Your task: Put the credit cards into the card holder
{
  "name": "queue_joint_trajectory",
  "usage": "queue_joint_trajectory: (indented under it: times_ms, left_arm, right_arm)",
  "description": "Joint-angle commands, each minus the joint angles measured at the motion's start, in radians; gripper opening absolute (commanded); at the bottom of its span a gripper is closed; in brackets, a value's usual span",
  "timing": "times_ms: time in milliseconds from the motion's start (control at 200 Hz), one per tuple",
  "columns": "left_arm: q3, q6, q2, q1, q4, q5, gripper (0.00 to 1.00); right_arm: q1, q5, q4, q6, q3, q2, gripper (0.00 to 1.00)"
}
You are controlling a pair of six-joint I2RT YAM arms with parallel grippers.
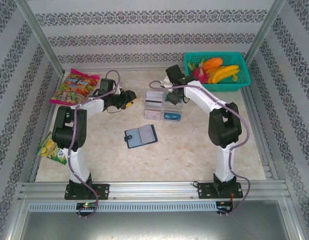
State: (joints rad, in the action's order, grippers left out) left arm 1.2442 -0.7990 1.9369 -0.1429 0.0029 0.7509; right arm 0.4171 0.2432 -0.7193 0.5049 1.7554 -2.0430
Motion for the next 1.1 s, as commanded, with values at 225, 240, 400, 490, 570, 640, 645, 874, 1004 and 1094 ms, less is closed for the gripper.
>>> queue_joint_trajectory:
  times_ms: [225, 240, 400, 490, 570, 640, 645, 874, 1004, 1094]
  left_arm:
    - [0.026, 0.016, 0.002, -0.008, -0.012, 0.019, 0.50]
    - [0.025, 0.015, 0.002, -0.008, -0.011, 0.019, 0.50]
    - [0.028, 0.014, 0.004, -0.009, -0.010, 0.023, 0.50]
    - [0.032, 0.013, 0.005, -0.009, -0.011, 0.024, 0.50]
    - [0.035, 0.013, 0.005, -0.009, -0.012, 0.023, 0.50]
    - [0.036, 0.011, 0.004, -0.009, -0.011, 0.024, 0.50]
    - [0.036, 0.011, 0.004, -0.009, -0.011, 0.023, 0.50]
    - [0.034, 0.013, -0.003, -0.008, -0.015, 0.022, 0.50]
    - [0.038, 0.013, -0.001, -0.009, -0.014, 0.022, 0.50]
    - [0.038, 0.011, -0.001, -0.009, -0.014, 0.023, 0.50]
  right_arm:
    - [0.036, 0.150, 0.153, 0.014, -0.060, 0.003, 0.67]
    - [0.037, 0.147, 0.158, 0.016, -0.065, 0.004, 0.67]
    - [0.033, 0.119, 0.186, 0.017, -0.089, 0.026, 0.67]
    - [0.029, 0.110, 0.195, 0.017, -0.094, 0.036, 0.67]
    - [0.027, 0.108, 0.195, 0.021, -0.087, 0.037, 0.67]
    - [0.021, 0.101, 0.189, 0.024, -0.077, 0.033, 0.67]
    - [0.021, 0.101, 0.189, 0.024, -0.075, 0.032, 0.67]
    - [0.002, 0.061, 0.169, 0.020, -0.052, 0.030, 0.63]
    - [0.000, 0.043, 0.153, 0.024, -0.041, 0.029, 0.60]
    - [-0.001, 0.021, 0.147, 0.026, -0.042, 0.031, 0.57]
